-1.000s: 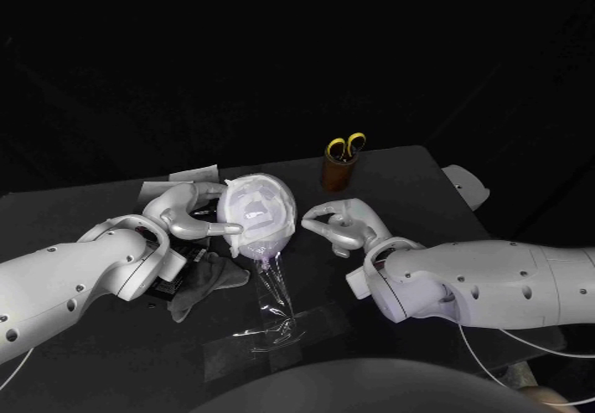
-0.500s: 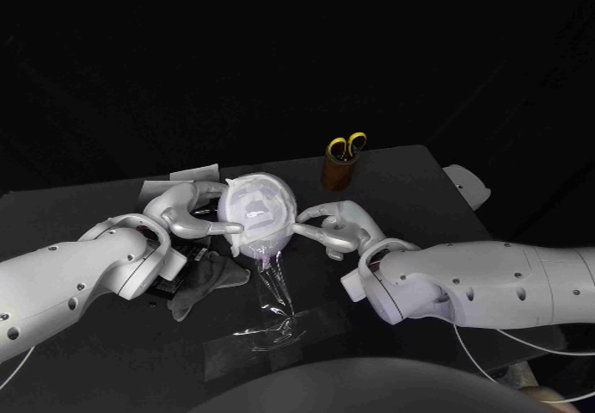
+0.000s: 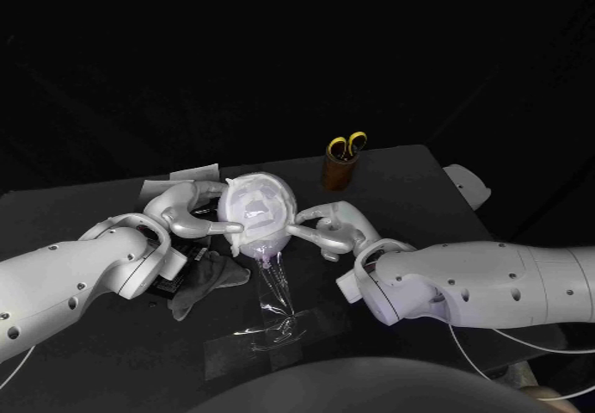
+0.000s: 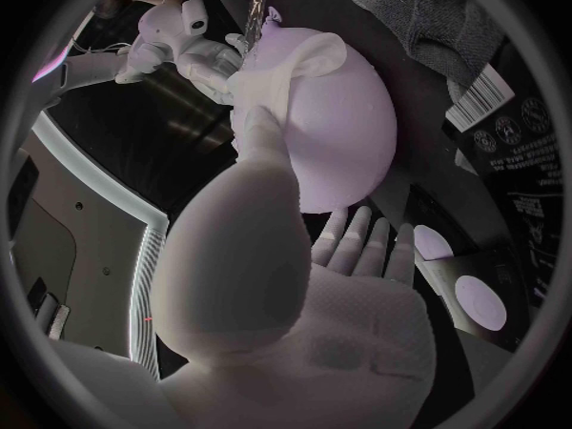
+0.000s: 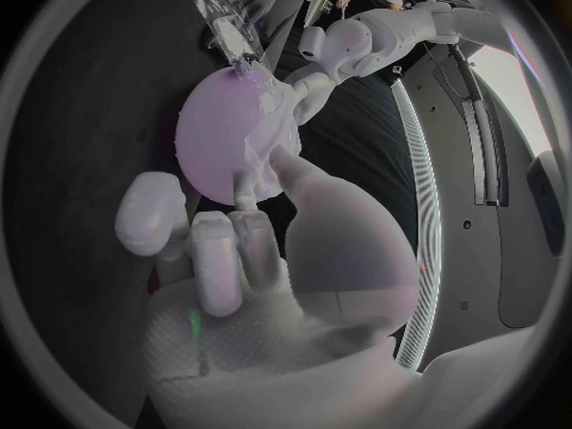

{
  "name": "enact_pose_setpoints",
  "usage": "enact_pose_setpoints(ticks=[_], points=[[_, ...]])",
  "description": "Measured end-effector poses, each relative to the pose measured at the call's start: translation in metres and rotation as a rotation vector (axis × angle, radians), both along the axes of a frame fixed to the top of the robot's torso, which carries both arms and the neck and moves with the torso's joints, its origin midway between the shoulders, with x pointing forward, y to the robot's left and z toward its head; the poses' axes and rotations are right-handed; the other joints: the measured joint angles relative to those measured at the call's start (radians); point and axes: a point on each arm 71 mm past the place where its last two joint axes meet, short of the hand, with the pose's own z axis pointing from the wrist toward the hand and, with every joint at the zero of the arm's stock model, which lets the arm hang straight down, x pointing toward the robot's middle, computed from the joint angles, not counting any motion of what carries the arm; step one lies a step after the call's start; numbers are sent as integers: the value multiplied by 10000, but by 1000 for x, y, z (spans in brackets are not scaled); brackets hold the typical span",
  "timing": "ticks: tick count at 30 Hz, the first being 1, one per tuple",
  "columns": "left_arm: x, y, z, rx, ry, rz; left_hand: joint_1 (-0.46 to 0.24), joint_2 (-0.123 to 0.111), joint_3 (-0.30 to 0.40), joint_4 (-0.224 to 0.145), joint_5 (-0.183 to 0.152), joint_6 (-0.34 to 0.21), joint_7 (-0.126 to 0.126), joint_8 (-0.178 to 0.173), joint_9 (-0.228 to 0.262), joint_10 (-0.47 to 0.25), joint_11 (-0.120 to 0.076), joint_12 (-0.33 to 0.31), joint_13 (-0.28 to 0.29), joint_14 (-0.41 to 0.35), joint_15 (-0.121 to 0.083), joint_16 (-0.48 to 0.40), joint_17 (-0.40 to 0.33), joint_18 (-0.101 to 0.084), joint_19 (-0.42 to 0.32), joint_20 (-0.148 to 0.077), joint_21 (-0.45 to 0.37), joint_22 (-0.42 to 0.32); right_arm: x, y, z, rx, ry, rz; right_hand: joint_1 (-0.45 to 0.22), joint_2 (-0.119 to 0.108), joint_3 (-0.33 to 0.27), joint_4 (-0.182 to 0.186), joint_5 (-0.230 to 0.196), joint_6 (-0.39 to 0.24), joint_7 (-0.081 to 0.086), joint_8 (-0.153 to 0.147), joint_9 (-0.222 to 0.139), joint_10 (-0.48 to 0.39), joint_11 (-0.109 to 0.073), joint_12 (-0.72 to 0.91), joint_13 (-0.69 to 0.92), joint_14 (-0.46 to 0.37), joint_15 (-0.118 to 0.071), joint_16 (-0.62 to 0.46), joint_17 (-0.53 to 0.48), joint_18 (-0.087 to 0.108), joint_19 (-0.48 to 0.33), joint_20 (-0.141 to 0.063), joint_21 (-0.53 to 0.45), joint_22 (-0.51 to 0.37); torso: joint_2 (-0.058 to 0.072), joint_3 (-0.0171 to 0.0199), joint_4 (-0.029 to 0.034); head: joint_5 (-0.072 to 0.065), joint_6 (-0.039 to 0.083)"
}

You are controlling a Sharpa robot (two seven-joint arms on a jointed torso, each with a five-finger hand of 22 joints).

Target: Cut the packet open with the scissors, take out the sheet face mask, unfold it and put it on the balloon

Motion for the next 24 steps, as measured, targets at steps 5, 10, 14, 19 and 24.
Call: enact_pose_setpoints(ticks=[5, 10, 14, 19, 24], points=[[0, 0, 0, 1, 3, -1, 0, 0, 0, 0, 0, 0, 0, 0, -1, 0, 0, 0, 0, 0, 0, 0, 0, -1, 0, 0, 0, 0, 2, 2, -2, -16, 24, 16, 139, 139, -27, 27, 0, 348, -102, 35, -59, 15, -95, 119, 2, -22, -21, 0, 6, -2, 0, 0, 109, 2, -1, -5, 6, -5, -11], [0, 0, 0, 3, 5, 0, 0, 0, 0, 0, 0, 0, 0, 0, 4, 0, 0, 0, 0, 0, 0, 0, 0, -1, 0, 0, 0, 0, 3, 4, -3, -11, 45, 37, 408, 408, 17, -17, 0, 787, -271, 205, -72, -3, -262, 247, 6, -8, -163, -1, 6, -2, 80, -80, 190, 6, -2, -9, 9, -6, -15], [0, 0, 0, 3, 6, 1, 0, 0, 0, 0, 0, 0, 0, 0, 8, 0, 0, 0, 0, 0, 0, 0, 1, -1, 0, 0, 0, 0, 4, 4, -3, -9, 56, 5, 703, 704, 270, -91, -1, 1144, -484, 263, -120, -13, -412, 436, 8, 6, -298, -6, 6, -3, 168, -168, 330, 8, -2, -10, 8, 3, -19], [0, 0, 0, 4, 8, 3, 0, 0, 0, 0, 0, 0, 0, 0, 7, 0, 0, 0, 0, 0, 0, 0, 1, -1, 0, 0, 0, 0, 4, 3, -3, -2, 28, -107, 1062, 1064, 648, -284, -8, 1254, -592, 303, -152, -21, -524, 516, 9, 4, -400, -9, 6, -6, 270, -271, 459, 8, -2, -6, 6, 16, -20], [0, 0, 0, 3, 9, 4, 0, 0, 0, 0, -1, 0, 0, 0, 7, 0, 0, 0, 0, 0, 0, 0, 1, -2, 0, 0, 0, 0, 4, -1, -3, 13, -21, -242, 1206, 1207, 902, -432, -56, 1333, -570, 313, -166, -21, -524, 516, 8, 4, -400, -32, 2, -10, 307, -308, 528, 7, -2, -5, 0, 32, -23]])
